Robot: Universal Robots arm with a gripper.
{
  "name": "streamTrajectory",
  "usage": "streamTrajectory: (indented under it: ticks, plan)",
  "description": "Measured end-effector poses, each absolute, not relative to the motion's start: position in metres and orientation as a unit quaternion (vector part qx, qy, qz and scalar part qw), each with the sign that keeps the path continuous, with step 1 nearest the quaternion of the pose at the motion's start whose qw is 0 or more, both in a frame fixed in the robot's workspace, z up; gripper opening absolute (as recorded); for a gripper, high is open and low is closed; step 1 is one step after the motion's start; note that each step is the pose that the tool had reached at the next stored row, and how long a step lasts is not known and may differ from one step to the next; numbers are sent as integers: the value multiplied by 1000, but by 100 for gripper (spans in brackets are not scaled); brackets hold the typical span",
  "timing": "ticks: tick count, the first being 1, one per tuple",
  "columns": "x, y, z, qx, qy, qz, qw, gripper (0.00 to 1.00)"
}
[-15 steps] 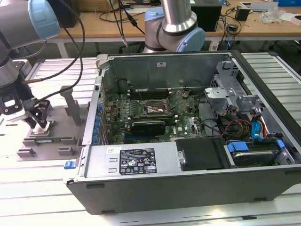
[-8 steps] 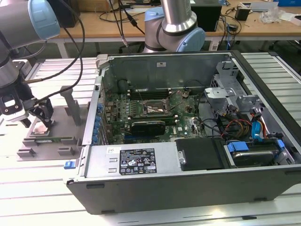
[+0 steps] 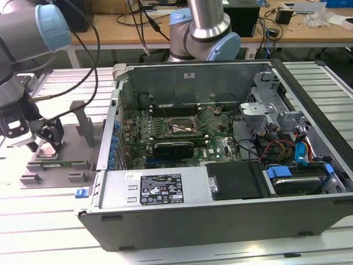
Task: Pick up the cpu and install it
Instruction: 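Pick up the cpu and move it towards the insertion slot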
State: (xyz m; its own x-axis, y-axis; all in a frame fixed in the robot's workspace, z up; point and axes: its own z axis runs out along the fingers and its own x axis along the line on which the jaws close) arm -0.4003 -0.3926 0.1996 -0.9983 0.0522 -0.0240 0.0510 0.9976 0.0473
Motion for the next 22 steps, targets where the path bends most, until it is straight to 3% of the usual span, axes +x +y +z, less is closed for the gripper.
streamTrajectory:
  ticks: [22]
  plan:
    - [-403, -383, 187, 11, 1000, 23, 15, 66]
